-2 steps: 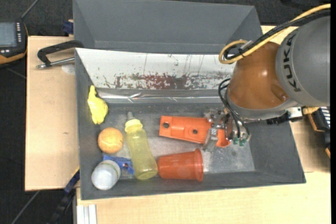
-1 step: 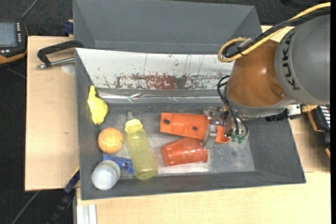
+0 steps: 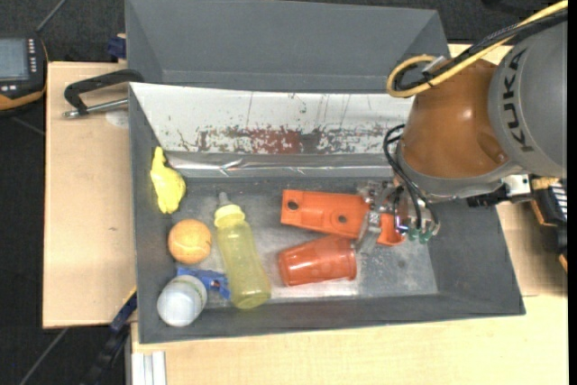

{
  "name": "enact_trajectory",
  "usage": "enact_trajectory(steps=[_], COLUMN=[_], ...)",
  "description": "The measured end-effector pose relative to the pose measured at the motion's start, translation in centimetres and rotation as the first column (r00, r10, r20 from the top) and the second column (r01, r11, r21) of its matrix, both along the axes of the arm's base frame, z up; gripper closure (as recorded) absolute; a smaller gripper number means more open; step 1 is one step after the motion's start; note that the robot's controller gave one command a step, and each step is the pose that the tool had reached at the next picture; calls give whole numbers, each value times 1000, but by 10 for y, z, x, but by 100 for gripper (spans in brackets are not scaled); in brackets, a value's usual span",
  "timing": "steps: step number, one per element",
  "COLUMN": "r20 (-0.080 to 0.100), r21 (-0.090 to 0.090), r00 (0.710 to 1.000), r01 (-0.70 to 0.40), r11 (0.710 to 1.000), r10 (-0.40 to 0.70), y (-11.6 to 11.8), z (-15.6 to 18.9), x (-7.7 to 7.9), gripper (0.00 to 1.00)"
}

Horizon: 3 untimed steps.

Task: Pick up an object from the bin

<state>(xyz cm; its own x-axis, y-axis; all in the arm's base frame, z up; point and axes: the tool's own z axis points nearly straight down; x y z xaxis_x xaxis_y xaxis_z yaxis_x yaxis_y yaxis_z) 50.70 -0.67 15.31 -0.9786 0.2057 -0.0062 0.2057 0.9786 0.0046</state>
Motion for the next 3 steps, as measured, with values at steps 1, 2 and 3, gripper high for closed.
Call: enact_trajectory(steps=[1,2,3], r20=[21,-8,30], r21=[0,0,0], r00=[1000,1000,1000], r01=[18,-2,0], r11=[1000,1000,1000], r10=[-18,2,0], y=[5,5,12], z=[-11,-8,-6], x=[27,21,39], gripper=[100,100,100])
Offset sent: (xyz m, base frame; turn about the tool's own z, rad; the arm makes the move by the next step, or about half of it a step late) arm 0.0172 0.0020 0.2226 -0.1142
